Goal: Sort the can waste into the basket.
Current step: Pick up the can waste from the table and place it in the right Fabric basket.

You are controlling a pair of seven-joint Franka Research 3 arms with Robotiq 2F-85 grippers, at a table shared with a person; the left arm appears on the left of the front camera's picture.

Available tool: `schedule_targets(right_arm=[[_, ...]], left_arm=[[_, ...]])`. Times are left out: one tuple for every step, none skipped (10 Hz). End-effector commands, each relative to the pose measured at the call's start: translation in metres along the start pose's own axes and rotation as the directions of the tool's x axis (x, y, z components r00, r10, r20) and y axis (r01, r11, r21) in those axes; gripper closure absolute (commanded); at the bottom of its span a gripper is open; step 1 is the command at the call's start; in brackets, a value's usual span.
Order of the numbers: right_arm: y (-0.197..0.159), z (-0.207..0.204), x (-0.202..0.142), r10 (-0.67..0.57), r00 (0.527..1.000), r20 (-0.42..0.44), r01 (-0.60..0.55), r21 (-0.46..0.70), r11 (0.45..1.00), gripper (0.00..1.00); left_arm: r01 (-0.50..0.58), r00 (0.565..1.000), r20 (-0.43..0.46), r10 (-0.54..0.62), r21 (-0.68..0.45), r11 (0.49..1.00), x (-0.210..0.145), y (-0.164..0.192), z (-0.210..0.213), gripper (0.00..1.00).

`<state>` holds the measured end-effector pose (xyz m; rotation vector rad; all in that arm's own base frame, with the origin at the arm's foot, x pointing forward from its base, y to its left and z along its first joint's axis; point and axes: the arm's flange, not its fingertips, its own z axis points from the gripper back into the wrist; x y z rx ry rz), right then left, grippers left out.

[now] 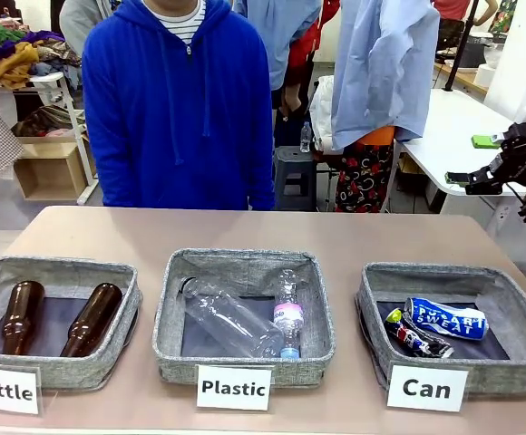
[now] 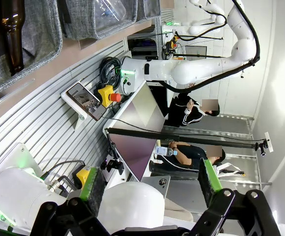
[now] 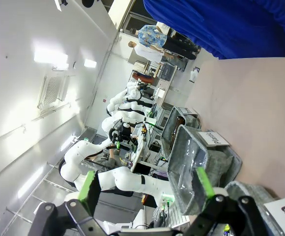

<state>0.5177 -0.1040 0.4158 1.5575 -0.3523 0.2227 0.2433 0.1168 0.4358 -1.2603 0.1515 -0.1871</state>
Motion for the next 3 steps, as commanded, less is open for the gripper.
schedule_targets(right_arm=[[0.0014, 0.0012, 0.0018, 0.024, 1.0, -0.016, -0.024, 0.003, 1.0, 0.0], [0.0014, 0.0012, 0.0018, 0.024, 1.0, -0.016, -0.024, 0.003, 1.0, 0.0], [0.0014, 0.0012, 0.0018, 0.024, 1.0, -0.016, -0.024, 0.003, 1.0, 0.0]], left_arm=[[0.003, 1.0, -0.007, -0.003, -0.006, 1.0, -0.002, -0.0026, 0.0017, 0.0], [0.003, 1.0, -0.007, -0.003, -0.006, 1.0, -0.002, -0.0026, 0.0017, 0.0], [0.003, 1.0, -0.007, -0.003, -0.006, 1.0, -0.002, -0.0026, 0.0017, 0.0]])
